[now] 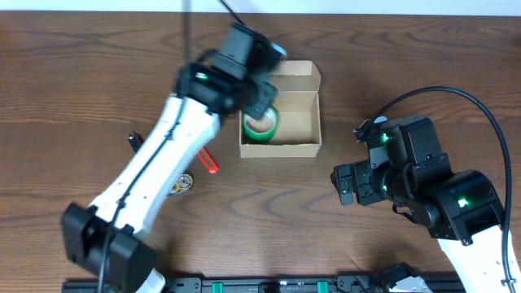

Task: Pack container
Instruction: 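Grasp the white tape roll and place it in the box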

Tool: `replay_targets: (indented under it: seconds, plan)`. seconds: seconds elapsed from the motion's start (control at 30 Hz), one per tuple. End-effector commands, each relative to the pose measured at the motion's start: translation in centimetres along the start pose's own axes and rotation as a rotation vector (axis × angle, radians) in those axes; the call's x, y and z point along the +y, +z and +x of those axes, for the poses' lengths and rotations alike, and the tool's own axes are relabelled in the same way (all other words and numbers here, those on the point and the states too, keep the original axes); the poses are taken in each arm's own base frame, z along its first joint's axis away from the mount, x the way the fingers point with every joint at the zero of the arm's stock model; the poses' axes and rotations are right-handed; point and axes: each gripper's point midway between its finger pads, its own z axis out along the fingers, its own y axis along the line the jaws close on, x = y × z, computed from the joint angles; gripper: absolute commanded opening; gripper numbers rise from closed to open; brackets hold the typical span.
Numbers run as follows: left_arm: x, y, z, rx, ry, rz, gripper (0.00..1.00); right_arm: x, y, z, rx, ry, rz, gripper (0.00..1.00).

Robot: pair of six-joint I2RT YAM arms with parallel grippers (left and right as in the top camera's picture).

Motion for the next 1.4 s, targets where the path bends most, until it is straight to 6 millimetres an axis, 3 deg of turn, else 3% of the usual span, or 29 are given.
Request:
replay_targets:
  seconds: [0.0, 0.13, 0.47, 0.67, 1.0, 1.3, 1.33, 1.37]
  plan:
    - [-1.9, 3.1, 2.4, 0.099, -0.02, 0.052, 0.06, 0.2, 0.0, 0.0, 0.0, -0.016, -0.007, 0.99]
    - [-3.4, 5.5, 3.6, 0.157, -0.036, 0.101, 0.05, 0.2, 0.0, 0.0, 0.0, -0.016, -0.007, 0.99]
    - [-3.4, 9.5, 5.3, 0.22, -0.069, 0.106, 0.06, 0.2, 0.0, 0.0, 0.0, -0.016, -0.007, 0.99]
    - [-3.5, 10.1, 5.4, 0.223, -0.072, 0.11, 0.06, 0.2, 0.0, 0.0, 0.0, -0.016, -0.007, 0.99]
    - [-2.3, 12.8, 7.0, 0.272, -0.07, 0.051, 0.06, 0.2, 0.0, 0.0, 0.0, -0.016, -0.007, 0.99]
    - [-1.9, 13.5, 7.6, 0.288, -0.069, 0.032, 0.06, 0.2, 0.0, 0.0, 0.0, -0.016, -0.007, 0.99]
    - [-1.8, 13.5, 7.6, 0.288, -0.068, 0.024, 0.08, 0.2, 0.0, 0.0, 0.0, -0.016, -0.007, 0.99]
    - [-1.8, 13.5, 7.6, 0.288, -0.067, 0.022, 0.18, 0.2, 0.0, 0.0, 0.0, -0.016, -0.007, 0.99]
